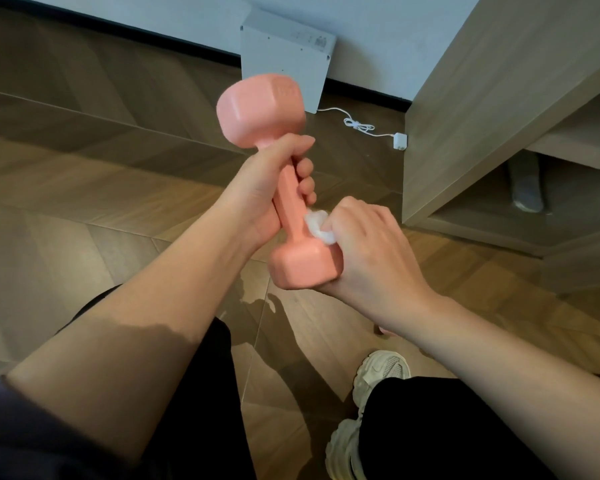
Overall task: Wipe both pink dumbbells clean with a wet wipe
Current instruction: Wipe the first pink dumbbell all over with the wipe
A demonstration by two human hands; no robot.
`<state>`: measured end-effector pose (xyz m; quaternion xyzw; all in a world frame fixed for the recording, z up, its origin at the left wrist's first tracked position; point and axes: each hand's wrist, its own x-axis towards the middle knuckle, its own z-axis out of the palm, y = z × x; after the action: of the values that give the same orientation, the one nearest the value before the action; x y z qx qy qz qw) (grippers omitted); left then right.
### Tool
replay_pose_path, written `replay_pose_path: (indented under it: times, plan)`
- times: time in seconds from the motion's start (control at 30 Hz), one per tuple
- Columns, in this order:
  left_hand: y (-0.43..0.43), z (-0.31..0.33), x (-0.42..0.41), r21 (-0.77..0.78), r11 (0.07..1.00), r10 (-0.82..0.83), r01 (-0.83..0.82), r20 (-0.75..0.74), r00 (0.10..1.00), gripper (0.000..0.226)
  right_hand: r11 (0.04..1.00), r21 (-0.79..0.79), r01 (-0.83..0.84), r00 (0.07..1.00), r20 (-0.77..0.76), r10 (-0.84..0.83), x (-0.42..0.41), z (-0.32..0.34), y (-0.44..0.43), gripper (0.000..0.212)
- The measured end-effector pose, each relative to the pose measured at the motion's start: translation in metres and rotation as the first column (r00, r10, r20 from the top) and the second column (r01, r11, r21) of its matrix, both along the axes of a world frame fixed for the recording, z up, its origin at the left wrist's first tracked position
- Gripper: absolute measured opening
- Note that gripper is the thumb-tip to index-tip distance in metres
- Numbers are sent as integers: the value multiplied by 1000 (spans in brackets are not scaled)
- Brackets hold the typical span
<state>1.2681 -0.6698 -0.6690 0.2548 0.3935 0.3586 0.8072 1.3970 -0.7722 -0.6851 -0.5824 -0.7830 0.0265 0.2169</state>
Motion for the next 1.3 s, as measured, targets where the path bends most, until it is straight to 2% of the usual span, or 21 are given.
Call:
replay_pose_path:
  times: [0.07, 0.13, 0.2, 0.27, 0.33, 0.4, 0.53, 0.7, 0.77, 0.97, 1.07, 1.17, 1.3]
  plan:
    - [-1, -2, 4, -31, 999, 29, -31, -65, 997, 21, 1000, 17, 8, 999, 53, -9, -1, -4, -4, 64]
    - [-2, -4, 4, -73, 995, 67, -74, -95, 993, 25, 1000, -18, 14, 994, 112, -12, 2, -6, -5, 60]
    - [-3, -6, 3, -93, 992, 81, -89, -86, 993, 32, 991, -130, 21, 990, 138, -3, 5, -6, -4, 50]
    - [-6, -6, 4, -73, 996, 50, -55, -72, 996, 35, 954, -298, -18, 994, 98, 49, 8, -3, 0, 42]
    - [-7, -3, 6, -32, 999, 1, -3, -70, 998, 37, 936, -349, -53, 994, 72, 83, 9, -3, 2, 38]
    - [-5, 0, 5, 0, 1000, -20, 20, -90, 996, 33, 951, -308, -29, 993, 103, 64, 11, -5, 2, 36]
    - [-2, 2, 0, -26, 998, 49, -51, -56, 997, 9, 978, -205, 46, 974, 228, 2, 14, -10, 1, 38]
    - [-6, -3, 2, -13, 980, 197, -198, -60, 979, 22, 983, -179, 44, 972, 234, -1, 9, -13, -1, 37]
    - [-6, -2, 1, -8, 977, 210, -211, -51, 976, 16, 984, -175, 42, 975, 224, -2, 9, -12, 1, 38]
    - [-3, -3, -4, -29, 990, 141, -140, 4, 990, 25, 958, -277, -68, 993, 76, 92, 3, -7, 5, 44]
    - [-4, -1, -5, -2, 998, 64, -64, 36, 997, 30, 926, -359, -115, 993, -27, 113, 4, -3, 7, 38]
    - [-4, -1, -6, -17, 1000, 2, -1, 56, 998, 30, 939, -322, -119, 991, 17, 131, 6, -2, 6, 37]
    - [-1, -1, -11, -21, 999, -31, 32, 60, 998, 24, 976, -213, -47, 995, 74, 64, 5, -4, 4, 44]
